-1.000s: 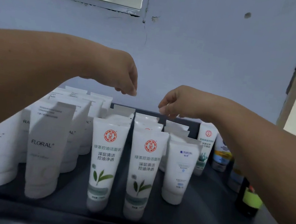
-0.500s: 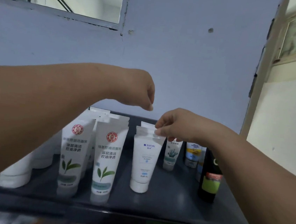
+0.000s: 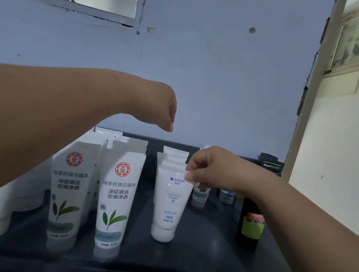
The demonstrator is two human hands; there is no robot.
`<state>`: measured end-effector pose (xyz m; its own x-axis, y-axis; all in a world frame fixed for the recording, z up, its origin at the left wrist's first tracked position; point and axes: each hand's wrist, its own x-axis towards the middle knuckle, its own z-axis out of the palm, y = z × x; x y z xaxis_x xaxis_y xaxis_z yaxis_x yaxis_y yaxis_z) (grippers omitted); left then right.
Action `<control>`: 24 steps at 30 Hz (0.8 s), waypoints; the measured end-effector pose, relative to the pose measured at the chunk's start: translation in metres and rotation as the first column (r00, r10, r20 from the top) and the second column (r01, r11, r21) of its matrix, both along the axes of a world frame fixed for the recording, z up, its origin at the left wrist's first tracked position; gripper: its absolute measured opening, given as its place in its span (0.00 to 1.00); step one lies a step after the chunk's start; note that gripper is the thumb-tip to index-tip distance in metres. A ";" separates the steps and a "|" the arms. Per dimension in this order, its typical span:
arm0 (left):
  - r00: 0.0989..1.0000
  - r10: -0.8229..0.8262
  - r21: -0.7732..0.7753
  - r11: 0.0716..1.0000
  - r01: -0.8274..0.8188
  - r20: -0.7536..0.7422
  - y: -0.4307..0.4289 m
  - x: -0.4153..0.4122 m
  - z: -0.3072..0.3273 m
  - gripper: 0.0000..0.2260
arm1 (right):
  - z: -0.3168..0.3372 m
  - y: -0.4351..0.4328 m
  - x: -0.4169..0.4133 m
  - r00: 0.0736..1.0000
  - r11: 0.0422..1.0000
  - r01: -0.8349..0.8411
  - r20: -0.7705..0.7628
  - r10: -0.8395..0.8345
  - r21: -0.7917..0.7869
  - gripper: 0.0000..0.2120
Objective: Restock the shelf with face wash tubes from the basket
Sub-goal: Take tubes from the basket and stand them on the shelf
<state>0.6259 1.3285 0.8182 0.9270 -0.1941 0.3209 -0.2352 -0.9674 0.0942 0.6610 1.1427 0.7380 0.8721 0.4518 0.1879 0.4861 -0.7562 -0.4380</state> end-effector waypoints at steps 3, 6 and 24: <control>0.999 -0.024 0.009 1.000 0.025 -0.023 0.005 0.014 0.005 0.09 | 0.016 0.000 0.004 1.000 0.996 0.019 -0.011 -0.018 0.084 0.13; 0.998 -0.036 0.007 0.999 0.036 -0.048 0.012 0.025 0.011 0.08 | 0.033 0.004 0.021 0.987 0.983 0.119 0.092 -0.132 0.139 0.11; 0.994 0.095 -0.019 0.995 -0.096 -0.054 0.059 0.052 0.020 0.07 | 0.034 0.071 0.115 0.965 0.821 0.255 0.195 -0.178 -0.511 0.10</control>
